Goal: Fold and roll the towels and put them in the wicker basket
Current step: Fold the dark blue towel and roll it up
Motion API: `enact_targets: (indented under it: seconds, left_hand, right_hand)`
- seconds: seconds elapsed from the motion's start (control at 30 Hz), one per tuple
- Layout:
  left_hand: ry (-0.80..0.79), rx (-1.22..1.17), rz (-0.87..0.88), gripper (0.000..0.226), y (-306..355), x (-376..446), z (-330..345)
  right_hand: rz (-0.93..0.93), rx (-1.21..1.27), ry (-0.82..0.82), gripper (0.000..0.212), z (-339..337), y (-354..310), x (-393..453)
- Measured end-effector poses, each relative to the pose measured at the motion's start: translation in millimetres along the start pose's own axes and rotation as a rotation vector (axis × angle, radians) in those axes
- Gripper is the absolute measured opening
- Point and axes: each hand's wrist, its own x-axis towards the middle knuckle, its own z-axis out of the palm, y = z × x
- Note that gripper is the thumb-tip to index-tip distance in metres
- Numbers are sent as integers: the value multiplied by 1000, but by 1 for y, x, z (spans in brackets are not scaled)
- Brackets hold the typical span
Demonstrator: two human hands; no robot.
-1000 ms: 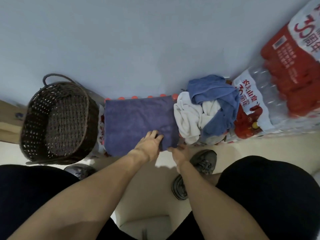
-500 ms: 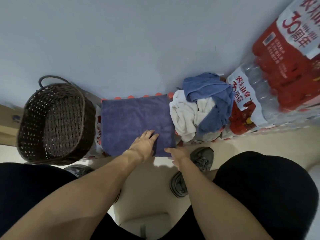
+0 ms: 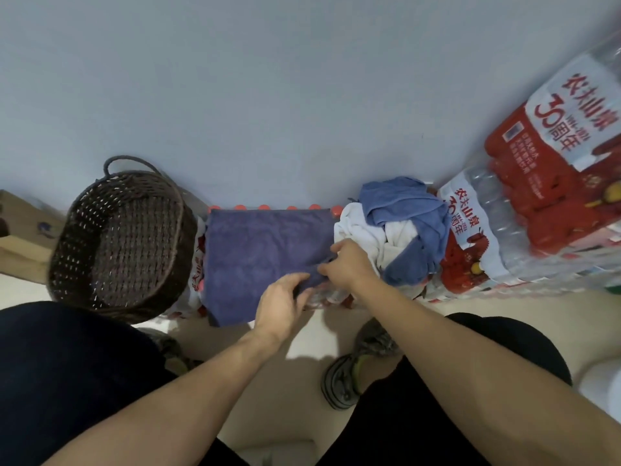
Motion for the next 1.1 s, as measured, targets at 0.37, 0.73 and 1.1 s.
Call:
enact_targets:
  seconds: [0.37, 0.73, 1.1]
  left_hand:
    - [36, -192, 54, 14, -4, 23, -13]
    - [-27, -327, -49, 14, -7, 30, -26]
    - [-298, 314, -283, 18, -53, 33, -68]
  right_hand:
    - [-505, -429, -302, 71, -35, -26, 23]
    - [-563, -298, -293, 15, -17, -21, 54]
    - [-346, -184, -172, 40, -32, 4, 73]
